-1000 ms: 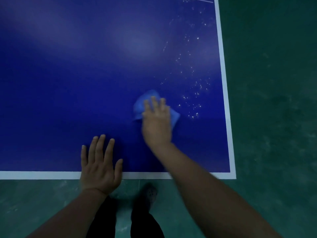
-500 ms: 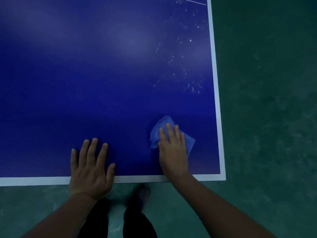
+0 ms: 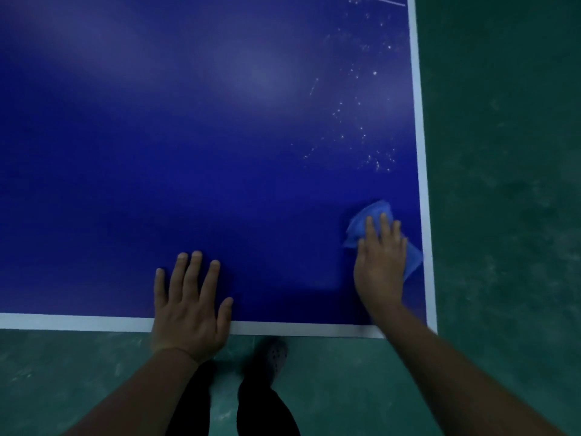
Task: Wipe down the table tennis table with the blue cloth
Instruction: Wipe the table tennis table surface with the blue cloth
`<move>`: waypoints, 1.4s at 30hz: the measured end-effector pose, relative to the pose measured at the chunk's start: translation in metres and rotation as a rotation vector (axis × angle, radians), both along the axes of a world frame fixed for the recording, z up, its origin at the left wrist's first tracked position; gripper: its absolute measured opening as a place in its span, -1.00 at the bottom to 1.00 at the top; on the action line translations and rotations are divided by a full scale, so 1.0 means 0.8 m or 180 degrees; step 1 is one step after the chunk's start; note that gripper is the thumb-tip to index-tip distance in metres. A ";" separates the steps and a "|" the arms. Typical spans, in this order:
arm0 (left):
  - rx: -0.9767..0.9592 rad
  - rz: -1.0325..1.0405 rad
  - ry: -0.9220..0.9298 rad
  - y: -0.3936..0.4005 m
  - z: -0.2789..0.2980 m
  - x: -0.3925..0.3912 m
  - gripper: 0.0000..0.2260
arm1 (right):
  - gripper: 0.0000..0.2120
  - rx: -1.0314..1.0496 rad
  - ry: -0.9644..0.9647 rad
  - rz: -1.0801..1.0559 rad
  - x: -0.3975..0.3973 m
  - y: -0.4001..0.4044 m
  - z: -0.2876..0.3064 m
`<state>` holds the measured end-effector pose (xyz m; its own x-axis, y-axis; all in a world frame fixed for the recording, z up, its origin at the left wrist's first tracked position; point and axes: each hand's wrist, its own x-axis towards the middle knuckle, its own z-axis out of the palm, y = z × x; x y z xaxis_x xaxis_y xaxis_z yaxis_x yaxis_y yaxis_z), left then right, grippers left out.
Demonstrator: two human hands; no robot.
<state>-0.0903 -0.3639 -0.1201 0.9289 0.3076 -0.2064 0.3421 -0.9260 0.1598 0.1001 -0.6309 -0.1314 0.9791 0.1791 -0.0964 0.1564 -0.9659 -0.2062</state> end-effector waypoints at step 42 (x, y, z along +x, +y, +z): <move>0.0179 -0.0012 -0.0028 0.002 -0.008 0.000 -0.34 | -0.52 -0.0187 -0.0162 0.0172 0.246 0.008 0.002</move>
